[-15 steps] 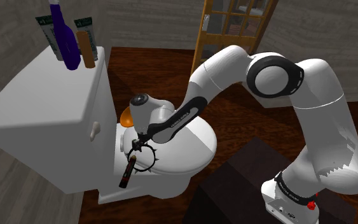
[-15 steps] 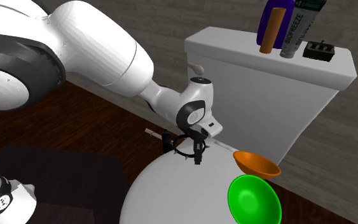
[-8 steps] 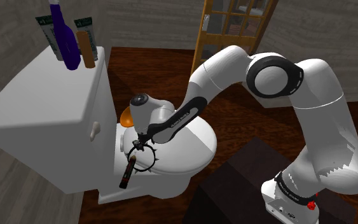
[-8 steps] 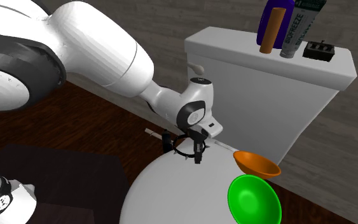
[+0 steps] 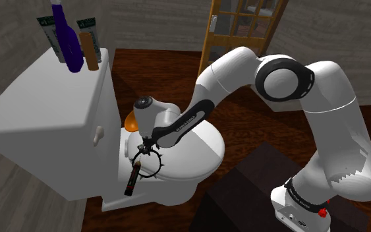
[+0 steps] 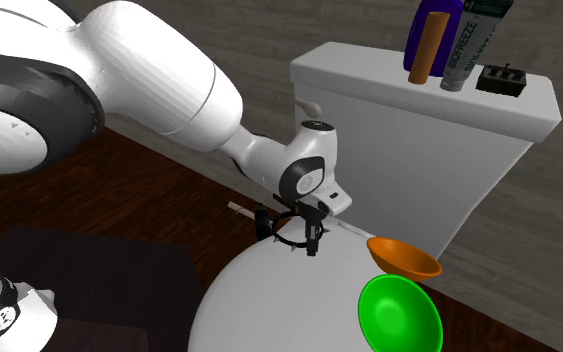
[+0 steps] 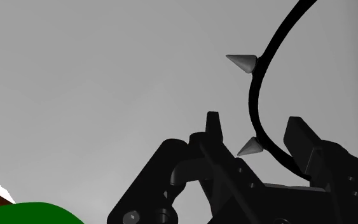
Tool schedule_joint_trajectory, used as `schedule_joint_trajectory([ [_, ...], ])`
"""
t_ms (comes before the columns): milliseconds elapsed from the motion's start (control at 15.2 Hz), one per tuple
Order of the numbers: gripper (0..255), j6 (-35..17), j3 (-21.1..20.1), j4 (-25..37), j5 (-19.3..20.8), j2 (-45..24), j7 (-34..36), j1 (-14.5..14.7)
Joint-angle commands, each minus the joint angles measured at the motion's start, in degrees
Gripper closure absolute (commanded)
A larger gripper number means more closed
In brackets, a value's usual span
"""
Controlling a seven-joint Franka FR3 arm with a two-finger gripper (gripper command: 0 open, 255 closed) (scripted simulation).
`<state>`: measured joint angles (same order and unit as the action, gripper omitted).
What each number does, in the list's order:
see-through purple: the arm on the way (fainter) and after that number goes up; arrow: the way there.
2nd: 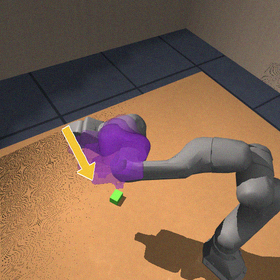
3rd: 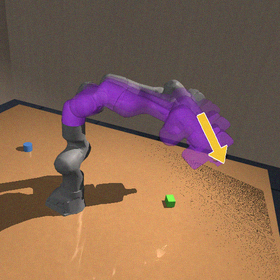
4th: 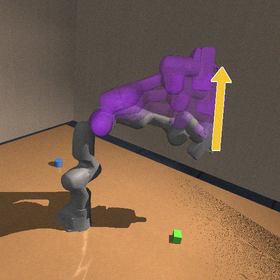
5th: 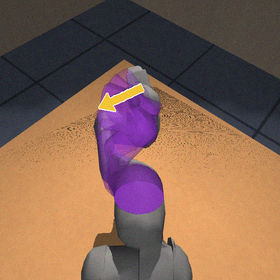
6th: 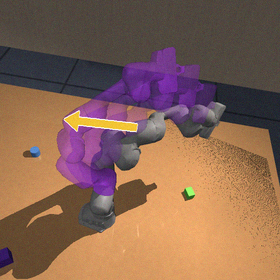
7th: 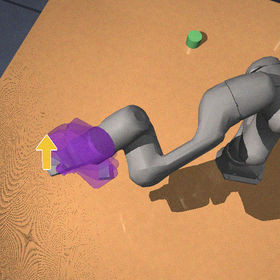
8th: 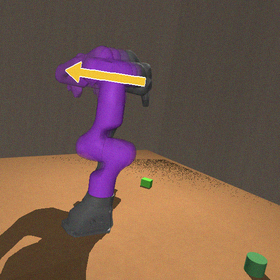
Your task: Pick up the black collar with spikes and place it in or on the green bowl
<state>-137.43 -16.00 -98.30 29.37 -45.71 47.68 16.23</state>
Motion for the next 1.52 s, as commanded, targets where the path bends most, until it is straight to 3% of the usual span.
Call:
schedule_joint_trajectory([
  [0, 255, -1.4, -0.1, -0.8, 0.1, -0.1, 0.3, -0.2],
  [1452, 255, 8.4, -4.5, -3.2, -5.3, 12.4, -4.0, -3.2],
])
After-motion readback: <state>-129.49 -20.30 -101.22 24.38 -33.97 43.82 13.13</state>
